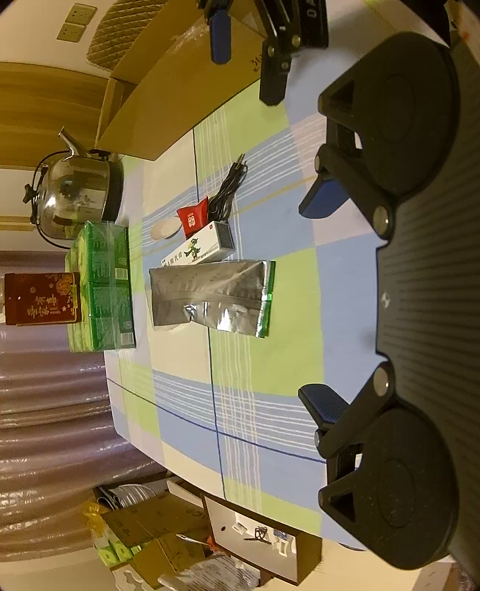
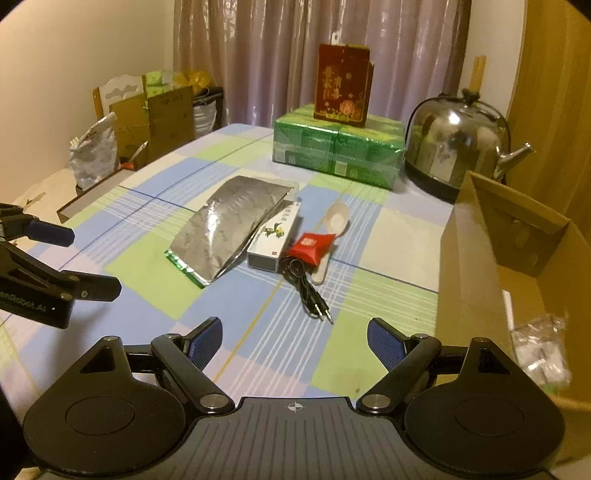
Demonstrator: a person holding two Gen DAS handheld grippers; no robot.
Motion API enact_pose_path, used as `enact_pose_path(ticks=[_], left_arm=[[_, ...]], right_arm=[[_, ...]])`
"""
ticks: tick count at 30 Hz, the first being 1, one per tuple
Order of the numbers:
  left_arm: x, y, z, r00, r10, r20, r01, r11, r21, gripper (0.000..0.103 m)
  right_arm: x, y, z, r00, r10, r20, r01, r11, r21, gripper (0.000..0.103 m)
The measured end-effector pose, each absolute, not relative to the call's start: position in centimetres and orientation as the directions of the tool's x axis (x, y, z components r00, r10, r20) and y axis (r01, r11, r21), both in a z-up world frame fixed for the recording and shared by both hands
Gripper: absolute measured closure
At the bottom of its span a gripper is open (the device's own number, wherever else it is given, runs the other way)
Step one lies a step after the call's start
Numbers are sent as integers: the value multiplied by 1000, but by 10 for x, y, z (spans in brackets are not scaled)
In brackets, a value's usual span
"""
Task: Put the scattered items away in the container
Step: 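Move both tools back over the table toward the foil bag and cable, then grasp the silver foil bag with the left tool while the right tool grasps the black cable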
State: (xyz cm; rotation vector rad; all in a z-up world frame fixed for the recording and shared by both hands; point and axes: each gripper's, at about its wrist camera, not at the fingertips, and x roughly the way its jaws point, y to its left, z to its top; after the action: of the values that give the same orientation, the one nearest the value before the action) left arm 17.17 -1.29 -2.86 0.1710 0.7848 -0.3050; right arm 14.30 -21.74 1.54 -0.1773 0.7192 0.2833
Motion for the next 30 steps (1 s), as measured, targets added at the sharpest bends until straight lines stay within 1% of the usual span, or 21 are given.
enact_pose_path(ticks=[5, 9, 11, 18, 20, 24, 26, 30], left_arm=[[193, -20, -37, 663, -211, -718, 354, 934, 52, 9], [215, -24, -44, 663, -218, -716, 363, 930, 54, 9], [227, -26, -48, 665, -219, -714, 366, 929, 56, 9], [261, -34, -67, 650, -232, -724, 413, 907, 80, 10], [271, -38, -72, 639, -240, -731, 428, 900, 79, 10], [287, -48, -81, 636, -237, -734, 452, 886, 105, 10], [295, -51, -85, 637, -235, -734, 451, 886, 108, 10], [310, -56, -90, 634, -240, -735, 443, 892, 91, 12]], right_arm=[[172, -219, 3, 702, 198, -684, -307, 951, -39, 20], [194, -217, -10, 691, 188, -698, -314, 948, -55, 22], [202, -215, -16, 689, 182, -702, -319, 945, -68, 27], [226, -215, -36, 680, 176, -712, -320, 945, -73, 34], [233, -214, -41, 679, 176, -713, -324, 943, -76, 40], [244, -214, -48, 674, 178, -717, -332, 940, -79, 45], [248, -214, -51, 673, 179, -718, -334, 939, -79, 50], [254, -212, -56, 671, 182, -719, -348, 933, -88, 54]])
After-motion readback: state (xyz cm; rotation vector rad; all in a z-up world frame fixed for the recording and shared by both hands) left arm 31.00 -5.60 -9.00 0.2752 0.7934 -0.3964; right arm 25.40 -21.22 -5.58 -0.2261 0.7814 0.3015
